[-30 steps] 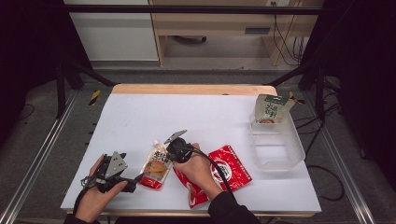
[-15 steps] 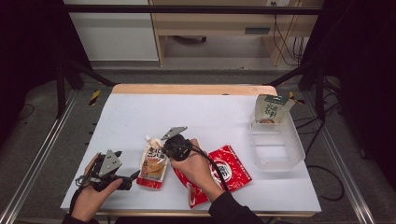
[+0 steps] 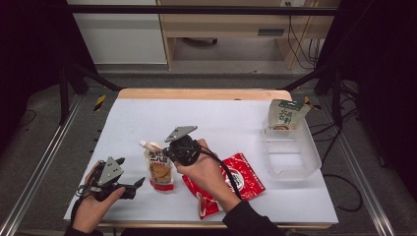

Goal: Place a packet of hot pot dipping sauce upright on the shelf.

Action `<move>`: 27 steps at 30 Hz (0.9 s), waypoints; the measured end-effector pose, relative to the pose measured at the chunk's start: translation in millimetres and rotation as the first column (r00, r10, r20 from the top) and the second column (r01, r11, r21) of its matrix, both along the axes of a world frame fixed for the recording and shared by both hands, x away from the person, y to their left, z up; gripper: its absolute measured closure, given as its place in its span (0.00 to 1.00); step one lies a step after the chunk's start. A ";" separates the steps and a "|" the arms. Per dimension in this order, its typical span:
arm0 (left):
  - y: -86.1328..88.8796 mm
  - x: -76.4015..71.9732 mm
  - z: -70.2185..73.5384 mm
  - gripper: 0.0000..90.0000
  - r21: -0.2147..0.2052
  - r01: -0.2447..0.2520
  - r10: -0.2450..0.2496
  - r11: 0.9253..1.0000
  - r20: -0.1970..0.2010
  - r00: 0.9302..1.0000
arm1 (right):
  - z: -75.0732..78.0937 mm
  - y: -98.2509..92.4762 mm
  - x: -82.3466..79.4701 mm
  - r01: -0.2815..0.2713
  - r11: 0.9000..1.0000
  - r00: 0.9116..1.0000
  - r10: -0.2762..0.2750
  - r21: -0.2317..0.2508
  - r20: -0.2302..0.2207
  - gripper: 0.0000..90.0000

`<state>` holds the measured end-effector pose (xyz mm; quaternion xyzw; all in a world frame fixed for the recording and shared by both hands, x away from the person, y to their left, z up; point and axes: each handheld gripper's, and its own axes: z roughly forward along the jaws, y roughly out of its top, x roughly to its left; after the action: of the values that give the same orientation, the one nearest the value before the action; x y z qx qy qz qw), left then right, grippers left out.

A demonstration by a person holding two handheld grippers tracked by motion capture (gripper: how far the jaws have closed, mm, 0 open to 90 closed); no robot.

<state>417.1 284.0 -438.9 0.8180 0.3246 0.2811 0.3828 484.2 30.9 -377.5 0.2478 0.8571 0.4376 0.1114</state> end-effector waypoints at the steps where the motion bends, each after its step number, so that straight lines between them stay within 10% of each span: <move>1: 0.1 0.2 -0.1 0.06 0.001 0.000 0.000 1.000 0.001 1.000 | 1.5 -0.8 0.0 -0.005 1.000 1.000 0.005 0.001 0.004 1.00; 27: -9.7 -2.9 10.5 0.07 -0.047 0.035 -0.033 0.998 0.029 0.999 | 42.4 -48.1 5.8 -0.013 0.995 0.999 0.009 0.094 0.044 1.00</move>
<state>414.2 274.4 -428.4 0.8099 0.3118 0.2784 0.4115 490.0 -17.2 -335.1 0.2384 0.8343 0.4835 0.1155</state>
